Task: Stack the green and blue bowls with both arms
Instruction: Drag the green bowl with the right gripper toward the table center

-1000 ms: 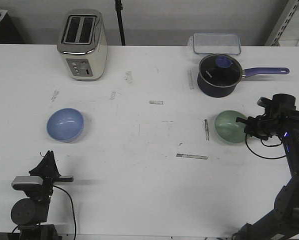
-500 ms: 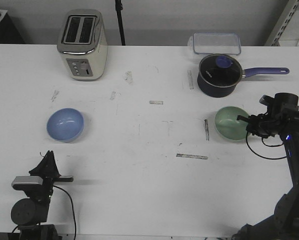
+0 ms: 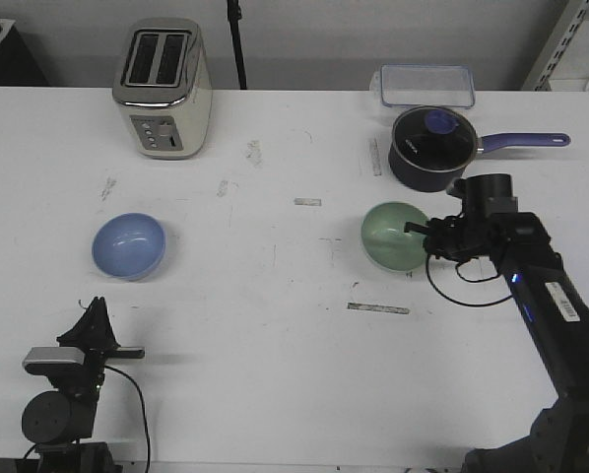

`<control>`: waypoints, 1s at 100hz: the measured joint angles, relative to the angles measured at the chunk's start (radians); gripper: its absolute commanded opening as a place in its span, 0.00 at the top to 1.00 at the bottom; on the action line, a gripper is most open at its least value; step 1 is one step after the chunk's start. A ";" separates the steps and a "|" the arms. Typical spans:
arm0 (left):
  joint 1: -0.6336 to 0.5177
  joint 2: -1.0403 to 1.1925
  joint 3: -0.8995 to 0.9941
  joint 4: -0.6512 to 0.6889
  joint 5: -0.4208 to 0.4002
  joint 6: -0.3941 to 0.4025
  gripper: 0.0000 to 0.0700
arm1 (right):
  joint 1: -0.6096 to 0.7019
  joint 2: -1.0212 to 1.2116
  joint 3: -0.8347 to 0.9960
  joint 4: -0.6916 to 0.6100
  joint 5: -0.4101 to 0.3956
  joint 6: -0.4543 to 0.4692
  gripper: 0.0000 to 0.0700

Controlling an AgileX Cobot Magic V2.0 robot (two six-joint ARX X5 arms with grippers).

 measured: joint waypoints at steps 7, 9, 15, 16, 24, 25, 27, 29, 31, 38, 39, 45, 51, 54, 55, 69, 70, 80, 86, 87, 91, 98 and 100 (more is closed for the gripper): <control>0.000 0.000 0.000 0.000 0.000 0.000 1.00 | 0.070 0.000 0.000 0.001 0.048 0.033 0.99; 0.000 0.000 0.000 0.000 0.000 0.000 1.00 | 0.090 0.000 0.000 0.002 0.064 0.042 0.99; 0.000 0.000 0.000 0.000 0.000 0.000 1.00 | 0.145 0.000 0.000 0.012 0.098 0.069 0.99; 0.000 0.000 0.000 0.000 0.000 0.000 1.00 | 0.153 0.000 0.000 0.014 0.100 0.073 0.99; 0.000 0.000 0.000 0.000 0.000 0.000 1.00 | 0.214 0.000 0.000 0.039 0.100 0.106 0.99; 0.000 0.000 0.000 0.000 0.000 0.000 1.00 | 0.222 0.000 0.000 0.043 0.100 0.110 0.99; 0.000 0.000 0.000 0.000 0.000 0.000 1.00 | 0.237 0.000 0.000 0.051 0.100 0.119 0.99; 0.000 0.000 0.000 0.000 0.000 0.000 1.00 | 0.249 0.000 0.000 0.059 0.100 0.127 0.99; 0.000 0.000 0.000 0.000 0.000 0.000 1.00 | 0.262 0.000 0.000 0.066 0.100 0.135 0.99; 0.000 0.000 0.000 0.000 0.000 0.000 1.00 | 0.298 0.000 0.000 0.091 0.100 0.163 0.99; 0.000 0.000 0.000 0.000 0.000 0.000 1.00 | 0.302 0.000 0.000 0.094 0.101 0.166 0.99; 0.000 0.000 0.000 0.000 0.000 0.000 1.00 | 0.322 0.000 0.000 0.113 0.113 0.189 0.99; 0.000 0.000 0.000 0.000 0.000 0.000 1.00 | 0.343 0.003 0.000 0.127 0.123 0.211 0.99; 0.000 0.000 0.000 0.000 0.000 0.000 1.00 | 0.351 0.006 0.000 0.131 0.124 0.222 0.99; 0.000 0.000 0.000 0.000 0.000 0.000 1.00 | 0.352 0.008 0.000 0.132 0.126 0.224 0.99; 0.000 0.000 0.000 0.000 0.000 0.000 1.00 | 0.400 0.054 0.000 0.146 0.130 0.252 0.99; 0.000 0.000 0.000 0.000 0.000 0.000 1.00 | 0.404 0.058 0.000 0.148 0.130 0.254 0.99; 0.000 0.000 0.000 0.000 0.000 0.000 1.00 | 0.446 0.089 0.000 0.161 0.129 0.274 0.99; 0.000 0.000 0.000 0.000 0.000 0.000 1.00 | 0.463 0.097 0.000 0.169 0.129 0.283 0.99; 0.000 0.000 0.000 0.000 0.000 0.000 1.00 | 0.467 0.098 0.001 0.170 0.128 0.284 0.99; 0.000 0.000 0.000 0.000 0.000 0.000 1.00 | 0.476 0.103 0.003 0.172 0.128 0.286 0.99; 0.000 0.000 0.000 0.000 0.000 0.000 1.00 | 0.486 0.115 0.006 0.174 0.136 0.293 0.99; 0.000 0.000 0.000 0.000 0.000 0.000 1.00 | 0.487 0.117 0.006 0.174 0.144 0.293 0.99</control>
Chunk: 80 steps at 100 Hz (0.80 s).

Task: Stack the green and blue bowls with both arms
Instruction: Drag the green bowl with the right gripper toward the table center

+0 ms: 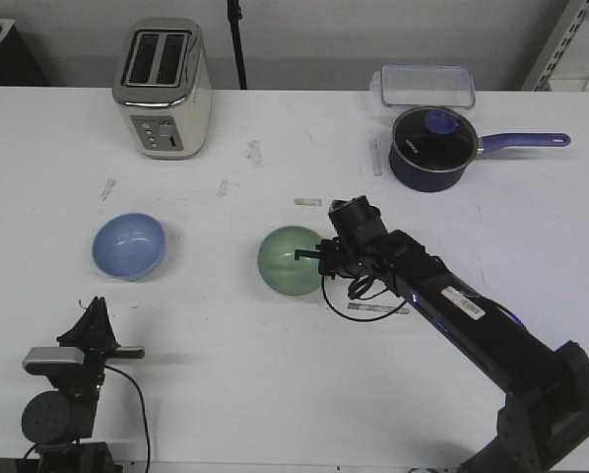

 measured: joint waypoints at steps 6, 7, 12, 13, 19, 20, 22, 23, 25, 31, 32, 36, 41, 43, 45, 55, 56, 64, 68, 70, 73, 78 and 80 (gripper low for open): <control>0.000 0.000 0.000 0.000 0.000 0.000 1.00 | 0.001 0.010 0.000 -0.002 0.017 0.005 0.99; 0.000 0.000 0.000 0.000 0.000 0.000 1.00 | 0.002 0.011 0.000 -0.002 0.018 0.006 0.99; 0.000 0.000 0.000 0.000 0.000 0.000 1.00 | 0.006 0.016 0.000 -0.002 0.027 0.007 0.99; 0.000 0.000 0.000 0.000 0.000 0.000 1.00 | 0.005 0.016 0.000 -0.002 0.028 0.007 0.99; 0.000 0.000 0.000 0.000 0.000 0.000 1.00 | 0.005 0.018 0.000 -0.003 0.034 0.007 0.99; 0.000 0.000 0.000 0.000 0.000 0.000 1.00 | 0.005 0.018 0.000 -0.003 0.034 0.007 0.99; 0.000 0.000 0.000 0.000 0.000 0.000 1.00 | 0.005 0.018 0.000 -0.002 0.034 0.007 0.99; 0.000 0.000 0.000 0.000 0.000 0.000 1.00 | 0.005 0.018 0.000 -0.002 0.034 0.007 0.99; 0.000 0.000 0.000 0.000 0.000 0.000 1.00 | 0.005 0.019 0.000 -0.001 0.034 0.007 0.99; 0.000 0.000 0.000 0.000 0.000 0.000 1.00 | 0.009 0.026 0.002 0.000 0.034 0.007 0.99; 0.000 0.000 0.000 0.000 0.000 0.000 1.00 | 0.010 0.029 0.002 0.001 0.034 0.007 0.99; 0.000 0.000 0.000 0.000 0.000 0.000 1.00 | 0.013 0.038 0.002 0.005 0.034 0.007 0.99; 0.000 0.000 0.000 0.000 0.000 0.000 1.00 | 0.018 0.049 0.002 0.005 0.034 0.007 0.99; 0.000 0.000 0.000 0.000 0.000 0.000 1.00 | 0.020 0.053 0.002 0.005 0.034 0.007 0.99; 0.000 0.000 0.000 0.000 0.000 0.000 1.00 | 0.021 0.055 0.002 0.005 0.034 0.007 0.99; 0.000 0.000 0.000 0.000 0.000 0.000 1.00 | 0.032 0.058 0.002 0.012 0.034 0.007 0.99; 0.000 0.000 0.000 0.000 0.000 0.000 1.00 | 0.032 0.058 0.002 0.012 0.034 0.007 0.99; 0.000 0.000 0.000 0.000 0.000 0.000 1.00 | 0.034 0.059 0.002 0.013 0.034 0.007 0.99; 0.000 0.000 0.000 0.000 0.000 0.000 1.00 | 0.034 0.059 0.002 0.013 0.034 0.007 0.99; 0.000 0.000 0.000 0.000 0.000 0.000 1.00 | 0.034 0.059 0.002 0.013 0.034 0.007 0.99; 0.000 0.000 0.000 0.000 0.000 0.000 1.00 | 0.034 0.060 0.002 0.015 0.033 0.007 0.99; 0.000 0.000 0.000 0.000 0.000 0.000 1.00 | 0.033 0.060 0.002 0.021 0.034 0.007 0.97; 0.000 0.000 0.000 0.000 0.000 0.000 1.00 | 0.033 0.061 0.002 0.024 0.034 0.007 0.97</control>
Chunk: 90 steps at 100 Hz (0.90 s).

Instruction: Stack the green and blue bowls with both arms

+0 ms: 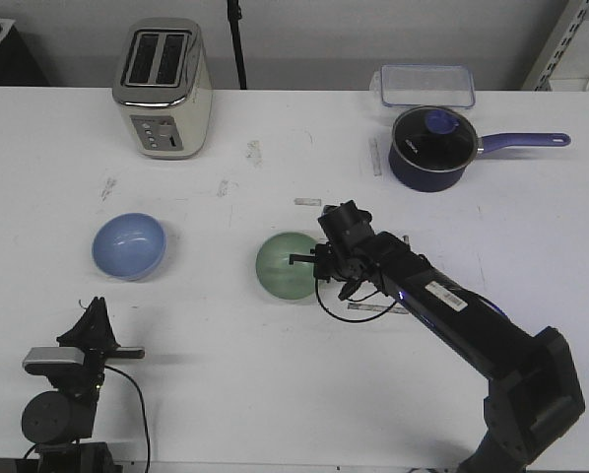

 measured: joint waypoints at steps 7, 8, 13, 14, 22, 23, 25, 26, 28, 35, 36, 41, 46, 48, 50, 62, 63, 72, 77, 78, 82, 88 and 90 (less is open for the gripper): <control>0.000 0.000 0.000 0.000 0.000 0.000 1.00 | 0.000 0.001 0.000 0.011 0.000 0.000 0.88; 0.000 0.000 0.000 0.000 0.000 0.000 1.00 | 0.000 0.001 0.000 0.012 0.000 0.000 0.86; 0.000 0.000 0.000 0.000 0.000 0.000 1.00 | 0.000 0.001 0.000 0.014 -0.001 0.000 0.76; 0.000 0.000 0.000 0.000 0.000 0.000 1.00 | 0.000 0.001 0.000 0.014 -0.001 0.000 0.75; 0.000 0.000 0.000 0.000 0.000 0.000 1.00 | -0.001 0.001 0.000 0.014 -0.001 0.000 0.69; 0.000 0.000 0.000 0.000 0.000 0.000 1.00 | -0.001 0.001 0.000 0.014 -0.001 0.000 0.69; 0.000 0.000 0.000 0.000 0.000 0.000 1.00 | -0.001 0.000 0.000 0.014 -0.001 0.000 0.69; 0.000 0.000 0.000 0.000 0.000 0.000 1.00 | -0.001 0.000 0.000 0.014 -0.001 0.000 0.69; 0.000 0.000 0.000 0.000 0.000 0.000 1.00 | -0.001 0.000 0.000 0.014 -0.001 0.000 0.69; 0.000 0.000 0.000 0.000 0.000 0.000 1.00 | -0.001 0.000 0.000 0.014 0.000 0.000 0.69; 0.000 0.000 0.000 0.000 0.000 0.000 1.00 | -0.001 0.000 0.000 0.014 0.001 0.000 0.69; 0.000 0.000 0.000 0.000 0.000 0.000 1.00 | -0.001 -0.004 0.000 0.014 0.014 0.000 0.68; 0.000 0.000 0.000 0.000 0.000 0.000 1.00 | -0.001 -0.012 0.000 0.014 0.031 0.000 0.68; 0.000 0.000 0.000 0.000 0.000 0.000 1.00 | -0.001 -0.018 0.000 0.013 0.038 0.000 0.68; 0.000 0.000 0.000 0.000 0.000 0.000 1.00 | -0.001 -0.024 0.000 0.013 0.046 -0.001 0.68; 0.000 0.000 0.000 0.000 0.000 0.000 1.00 | -0.011 -0.084 0.000 0.012 0.068 -0.009 0.54; 0.000 0.000 0.000 0.000 0.000 0.000 1.00 | -0.011 -0.090 0.000 0.012 0.069 -0.010 0.53; 0.000 0.000 0.000 0.000 0.000 0.000 1.00 | -0.024 -0.146 0.002 0.018 0.071 -0.020 0.48; 0.000 0.000 0.000 0.000 0.000 0.000 1.00 | -0.032 -0.177 0.002 0.025 0.071 -0.030 0.48; 0.000 0.000 0.000 0.000 0.000 0.000 1.00 | -0.034 -0.183 0.002 0.026 0.071 -0.033 0.48; 0.000 0.000 0.000 0.000 0.000 0.000 1.00 | -0.041 -0.207 0.002 0.030 0.071 -0.049 0.48; 0.000 0.000 0.000 0.000 0.000 0.000 1.00 | -0.053 -0.245 0.002 0.033 0.072 -0.083 0.48; 0.000 0.000 0.000 0.000 0.000 0.000 1.00 | -0.058 -0.258 0.002 0.034 0.072 -0.098 0.48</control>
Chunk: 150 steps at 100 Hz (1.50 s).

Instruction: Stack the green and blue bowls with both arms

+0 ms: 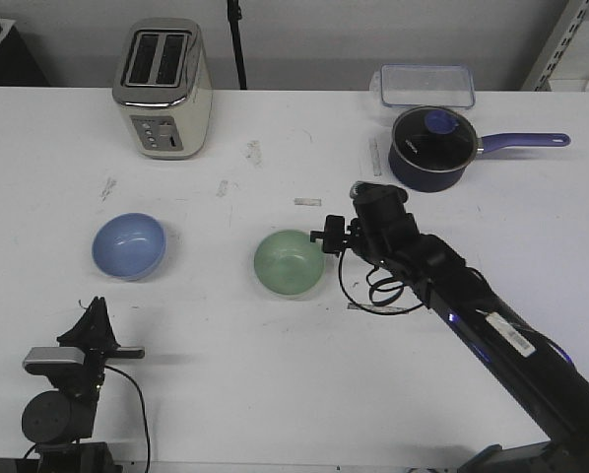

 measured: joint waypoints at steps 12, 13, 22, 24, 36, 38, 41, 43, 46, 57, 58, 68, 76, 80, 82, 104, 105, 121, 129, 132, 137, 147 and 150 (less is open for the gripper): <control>0.000 0.000 0.000 0.000 0.000 0.000 1.00 | -0.035 -0.080 0.000 0.006 0.004 -0.114 0.49; 0.000 0.000 0.000 0.000 0.000 0.000 1.00 | -0.039 -0.087 0.000 0.006 0.004 -0.124 0.49; 0.000 0.000 0.000 0.000 0.000 0.000 1.00 | -0.081 -0.152 -0.003 0.008 0.018 -0.221 0.61; 0.000 0.000 0.000 0.000 0.000 0.000 1.00 | -0.092 -0.167 -0.006 0.013 0.026 -0.241 0.66; 0.000 0.000 0.000 0.000 0.000 0.000 1.00 | -0.174 -0.270 -0.079 0.084 0.058 -0.364 0.86; 0.000 0.000 0.000 0.000 0.000 0.000 1.00 | -0.188 -0.288 -0.099 0.101 0.059 -0.384 0.88; 0.000 0.000 0.000 0.000 0.000 0.000 1.00 | -0.213 -0.313 -0.132 0.126 0.061 -0.413 0.90; 0.000 0.000 0.000 0.000 0.000 0.000 1.00 | -0.229 -0.330 -0.155 0.147 0.061 -0.432 0.92; 0.000 0.000 0.000 0.000 0.000 0.000 1.00 | -0.253 -0.354 -0.192 0.178 0.061 -0.458 0.95; 0.000 0.000 0.000 0.000 0.000 0.000 1.00 | -0.339 -0.443 -0.330 0.294 0.053 -0.551 0.98; 0.000 0.000 0.000 0.000 0.000 0.000 1.00 | -0.347 -0.451 -0.343 0.304 0.051 -0.559 0.98; 0.000 0.000 0.000 0.000 0.000 0.000 1.00 | -0.433 -0.537 -0.454 0.419 0.003 -0.640 0.98; 0.000 0.000 0.000 0.000 0.000 0.000 1.00 | -0.499 -0.602 -0.526 0.493 -0.052 -0.688 0.98; 0.000 0.000 0.000 0.000 0.000 0.000 1.00 | -0.527 -0.629 -0.555 0.517 -0.071 -0.702 0.98; 0.000 0.000 0.000 0.000 0.000 0.000 1.00 | -0.539 -0.643 -0.569 0.523 -0.076 -0.707 0.98; 0.000 0.000 0.000 0.000 0.000 0.000 1.00 | -0.579 -0.808 -0.727 0.531 -0.082 -0.685 0.98; 0.000 0.000 0.000 0.000 0.000 0.000 1.00 | -0.579 -0.816 -0.735 0.531 -0.082 -0.681 0.98; 0.000 0.000 0.000 0.000 0.000 0.000 1.00 | -0.579 -0.974 -0.869 0.550 -0.075 -0.616 0.98; 0.000 0.000 0.000 0.000 0.000 0.000 1.00 | -0.579 -1.061 -0.925 0.547 -0.076 -0.599 0.98; 0.000 0.000 0.000 0.000 0.000 0.000 1.00 | -0.579 -1.093 -0.942 0.544 -0.075 -0.597 0.98; 0.000 0.000 0.000 0.000 0.000 0.000 1.00 | -0.579 -1.145 -0.963 0.538 -0.075 -0.591 0.98; 0.000 0.000 0.000 0.000 0.000 0.000 1.00 | -0.579 -1.242 -0.970 0.510 -0.071 -0.578 0.98; 0.000 0.000 0.000 0.000 0.000 0.000 1.00 | -0.579 -1.270 -0.970 0.510 -0.064 -0.570 0.98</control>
